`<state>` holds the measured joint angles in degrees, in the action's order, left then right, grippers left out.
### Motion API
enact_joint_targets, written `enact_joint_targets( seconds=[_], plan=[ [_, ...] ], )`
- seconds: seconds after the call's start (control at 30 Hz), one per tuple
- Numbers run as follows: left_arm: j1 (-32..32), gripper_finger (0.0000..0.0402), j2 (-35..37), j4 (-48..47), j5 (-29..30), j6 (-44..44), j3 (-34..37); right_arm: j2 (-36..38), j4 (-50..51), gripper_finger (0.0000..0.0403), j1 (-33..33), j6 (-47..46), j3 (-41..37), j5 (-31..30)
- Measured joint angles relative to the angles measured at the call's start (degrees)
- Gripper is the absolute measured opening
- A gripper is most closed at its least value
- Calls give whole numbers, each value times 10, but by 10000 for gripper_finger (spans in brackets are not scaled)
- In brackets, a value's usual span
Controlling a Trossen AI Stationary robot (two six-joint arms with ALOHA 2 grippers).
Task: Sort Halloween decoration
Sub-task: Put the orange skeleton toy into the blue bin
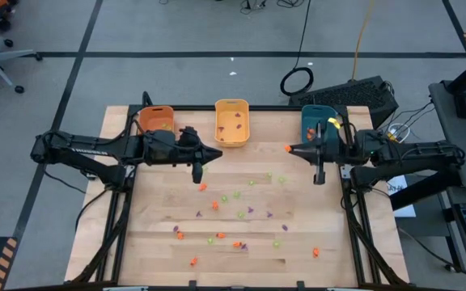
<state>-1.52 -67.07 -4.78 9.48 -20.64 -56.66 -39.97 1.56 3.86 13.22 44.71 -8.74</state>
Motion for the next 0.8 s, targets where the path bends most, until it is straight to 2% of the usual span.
enact_joint_targets(
  seconds=[0.33,0.8],
  plan=[
    [0,13,0,0,20,0,0,0,0,13,0,141,0,-3],
    [0,13,0,-2,27,0,0,-1,4,13,0,161,0,-4]
  ],
)
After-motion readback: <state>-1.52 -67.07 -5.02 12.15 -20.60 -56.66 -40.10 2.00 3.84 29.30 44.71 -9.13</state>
